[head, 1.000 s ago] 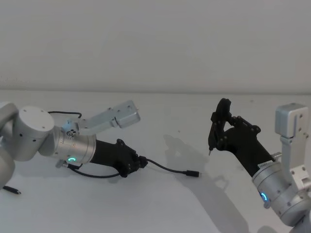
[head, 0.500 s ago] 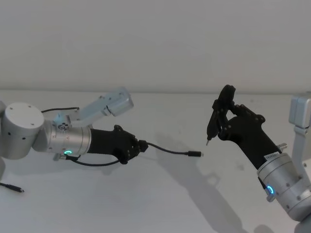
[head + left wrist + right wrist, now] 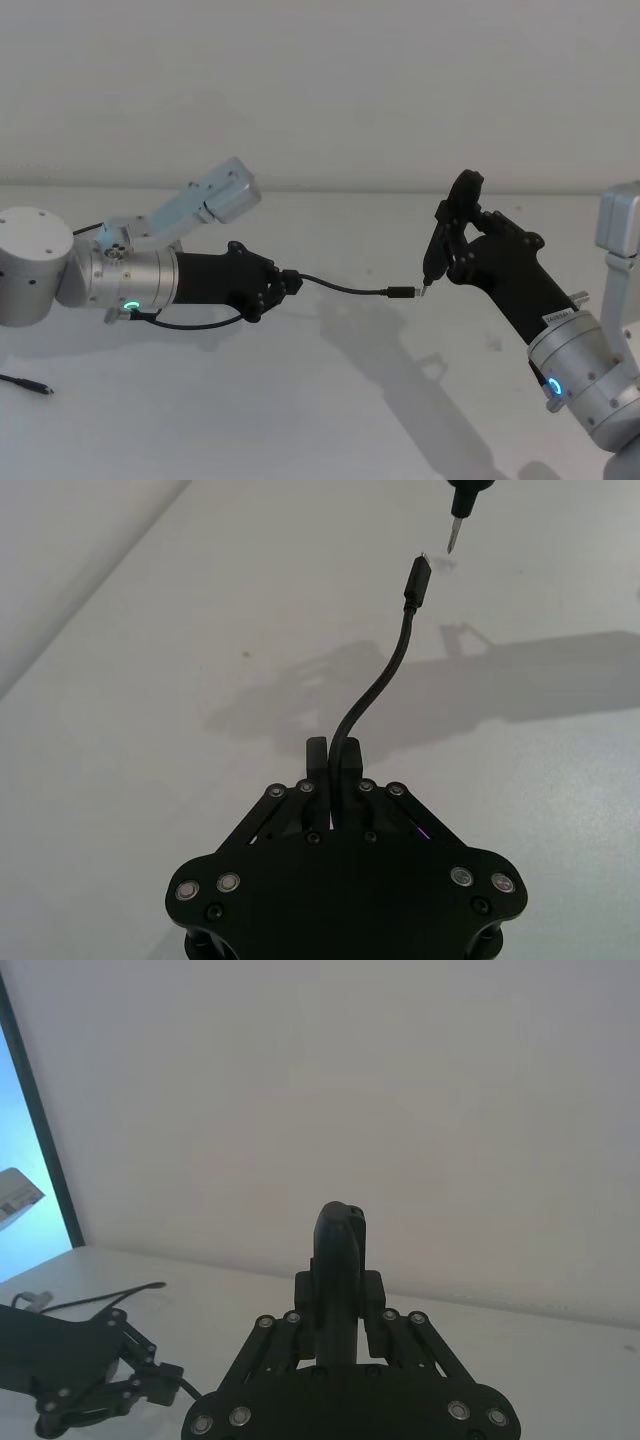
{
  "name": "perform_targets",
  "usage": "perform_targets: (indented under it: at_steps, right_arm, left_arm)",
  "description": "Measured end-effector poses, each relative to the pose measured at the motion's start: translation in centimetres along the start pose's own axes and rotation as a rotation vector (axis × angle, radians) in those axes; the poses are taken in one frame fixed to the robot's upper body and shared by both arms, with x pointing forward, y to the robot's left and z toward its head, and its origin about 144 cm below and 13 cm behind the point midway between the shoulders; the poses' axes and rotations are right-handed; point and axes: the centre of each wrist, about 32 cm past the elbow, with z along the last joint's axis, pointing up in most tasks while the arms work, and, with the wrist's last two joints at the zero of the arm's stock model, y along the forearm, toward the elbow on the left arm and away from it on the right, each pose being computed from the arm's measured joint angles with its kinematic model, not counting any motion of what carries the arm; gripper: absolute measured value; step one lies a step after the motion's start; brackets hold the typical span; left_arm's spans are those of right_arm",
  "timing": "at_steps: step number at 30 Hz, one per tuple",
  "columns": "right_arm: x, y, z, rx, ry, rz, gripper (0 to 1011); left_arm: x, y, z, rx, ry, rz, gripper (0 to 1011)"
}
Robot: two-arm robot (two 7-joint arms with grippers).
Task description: Pick up the data cable with the one hand.
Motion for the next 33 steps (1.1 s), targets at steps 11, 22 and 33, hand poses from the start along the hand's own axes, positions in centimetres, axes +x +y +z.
perform_targets:
  at_steps: [11, 22, 33]
  right_arm:
    - [0.17, 0.35, 0.02, 0.013, -0.007, -0.028, 274]
    - [0.38, 0.66, 0.23, 0.020, -0.002, -0.040, 275]
    - [0.37, 0.83, 0.39, 0.005, 0.011, -0.037, 274]
  left_arm:
    - [-0.03, 0.29, 0.08, -0.015, 0.001, 0.008, 61]
    - [-0.03, 0.41, 0.13, -0.022, 0.002, 0.012, 61]
    - [-0.04, 0.46, 0.15, -0.025, 0.001, 0.014, 61]
